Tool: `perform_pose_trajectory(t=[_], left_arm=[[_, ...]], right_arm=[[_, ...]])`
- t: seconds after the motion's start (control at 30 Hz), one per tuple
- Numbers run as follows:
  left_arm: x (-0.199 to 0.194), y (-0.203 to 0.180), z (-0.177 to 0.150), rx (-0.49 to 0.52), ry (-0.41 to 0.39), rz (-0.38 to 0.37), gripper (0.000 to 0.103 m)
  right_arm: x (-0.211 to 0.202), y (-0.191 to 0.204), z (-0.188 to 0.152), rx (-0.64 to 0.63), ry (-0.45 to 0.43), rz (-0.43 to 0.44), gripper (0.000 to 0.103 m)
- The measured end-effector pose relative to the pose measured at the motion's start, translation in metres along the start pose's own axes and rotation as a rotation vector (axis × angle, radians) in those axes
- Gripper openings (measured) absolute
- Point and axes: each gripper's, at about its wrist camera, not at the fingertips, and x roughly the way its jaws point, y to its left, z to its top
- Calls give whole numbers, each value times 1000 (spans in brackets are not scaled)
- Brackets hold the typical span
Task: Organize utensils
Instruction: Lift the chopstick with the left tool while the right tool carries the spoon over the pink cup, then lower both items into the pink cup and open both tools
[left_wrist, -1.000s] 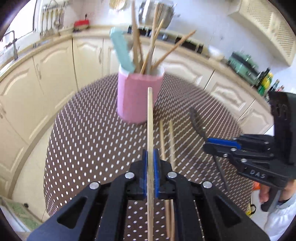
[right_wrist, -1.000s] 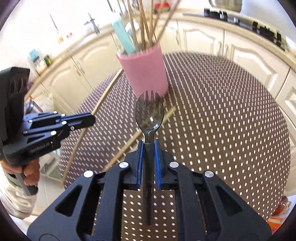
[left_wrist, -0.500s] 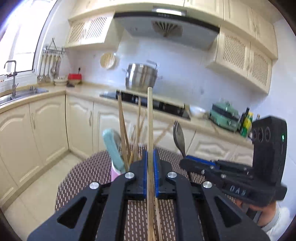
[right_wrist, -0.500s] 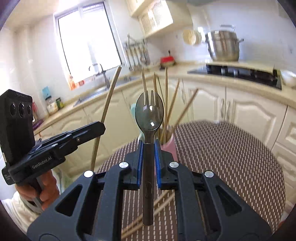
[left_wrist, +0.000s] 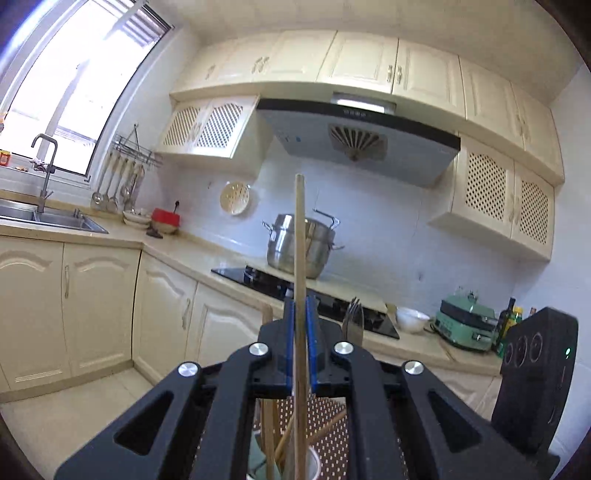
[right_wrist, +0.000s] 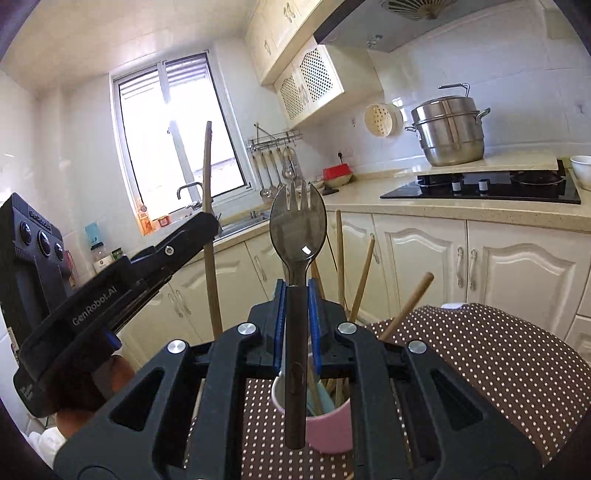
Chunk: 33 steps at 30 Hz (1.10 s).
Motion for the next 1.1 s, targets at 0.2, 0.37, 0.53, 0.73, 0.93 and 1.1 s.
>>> perform_pose_trajectory(t=[0.2, 0.37, 0.53, 0.73, 0.93, 1.1], left_arm=[[7, 1, 5, -6, -106, 9, 6], [20, 6, -5, 1, -132, 14, 6], [29, 10, -22, 10, -108, 31, 6], [27, 16, -39, 30, -41, 35, 6], [15, 19, -50, 54, 32, 42, 6], [6, 21, -58, 69, 96, 47, 6]], right_arm=[[17, -9, -2, 11, -40, 0, 12], [27, -14, -9, 11, -64, -23, 12], [34, -16, -20, 6, -70, -37, 12], [37, -17, -30, -11, -54, -30, 12], [29, -10, -38, -29, -33, -25, 12], [19, -5, -47, -39, -13, -33, 12]])
